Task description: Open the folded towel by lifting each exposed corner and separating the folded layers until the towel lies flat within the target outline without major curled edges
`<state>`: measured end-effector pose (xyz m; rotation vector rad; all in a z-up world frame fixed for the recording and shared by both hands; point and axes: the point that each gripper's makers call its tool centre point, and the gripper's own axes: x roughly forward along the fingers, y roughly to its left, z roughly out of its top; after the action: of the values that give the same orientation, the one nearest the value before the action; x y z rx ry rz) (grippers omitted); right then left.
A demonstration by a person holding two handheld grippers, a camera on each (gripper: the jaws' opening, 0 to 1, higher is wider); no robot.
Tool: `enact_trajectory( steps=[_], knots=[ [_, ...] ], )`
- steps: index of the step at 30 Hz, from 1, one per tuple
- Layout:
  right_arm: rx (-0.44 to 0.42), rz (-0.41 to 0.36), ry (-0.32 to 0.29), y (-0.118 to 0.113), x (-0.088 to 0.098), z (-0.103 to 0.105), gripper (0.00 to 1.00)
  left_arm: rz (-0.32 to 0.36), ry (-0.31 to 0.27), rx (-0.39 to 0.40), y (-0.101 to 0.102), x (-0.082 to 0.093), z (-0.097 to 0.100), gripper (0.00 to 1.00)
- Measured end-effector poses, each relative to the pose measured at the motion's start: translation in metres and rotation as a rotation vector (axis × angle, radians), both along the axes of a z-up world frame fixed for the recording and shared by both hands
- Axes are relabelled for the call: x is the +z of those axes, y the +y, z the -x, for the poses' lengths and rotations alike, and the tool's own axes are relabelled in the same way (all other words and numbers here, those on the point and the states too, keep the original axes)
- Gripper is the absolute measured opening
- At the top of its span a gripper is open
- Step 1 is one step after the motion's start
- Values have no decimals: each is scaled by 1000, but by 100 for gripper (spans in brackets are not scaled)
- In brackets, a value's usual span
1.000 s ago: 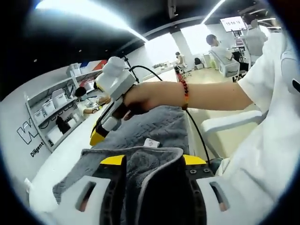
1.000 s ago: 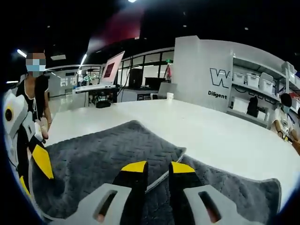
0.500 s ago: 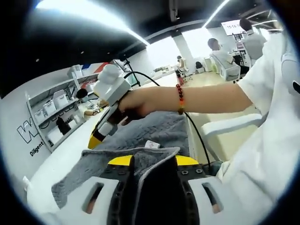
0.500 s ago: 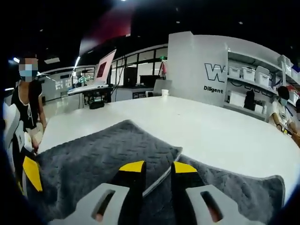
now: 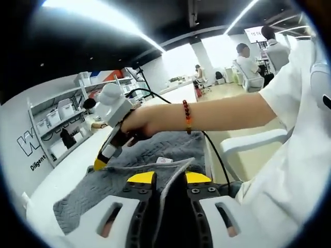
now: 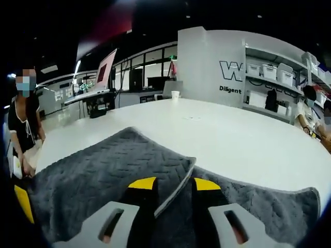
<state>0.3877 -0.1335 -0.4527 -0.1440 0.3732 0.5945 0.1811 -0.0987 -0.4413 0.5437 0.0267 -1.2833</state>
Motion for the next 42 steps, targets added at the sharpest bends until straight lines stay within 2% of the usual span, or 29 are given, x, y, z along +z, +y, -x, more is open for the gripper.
enact_trajectory(
  steps=[7,17,20,26,36,38,42],
  knots=[
    [-25,-14,32,1,-7,-11,21,-2,1,-8,-6,-1,5,21],
    [-62,-43,59,0,-15,-21,21,-56,-65,14,-11,-4,17,20],
    [-84,-44,65,-1,-17,-24,22,-49,-45,8,-13,-6,18,20],
    [-70,-55,68,5,-16,-27,17,-77,-68,8,-14,-8,20,16],
    [-116,-96,113,3,-23,-35,6,-40,-33,16,-11,-4,20,4],
    [-127,-133,132,2,-24,-37,4,-30,-28,17,-10,-3,20,4],
    [-131,-137,129,3,-24,-39,0,-18,-29,20,-9,-1,19,3]
  ],
)
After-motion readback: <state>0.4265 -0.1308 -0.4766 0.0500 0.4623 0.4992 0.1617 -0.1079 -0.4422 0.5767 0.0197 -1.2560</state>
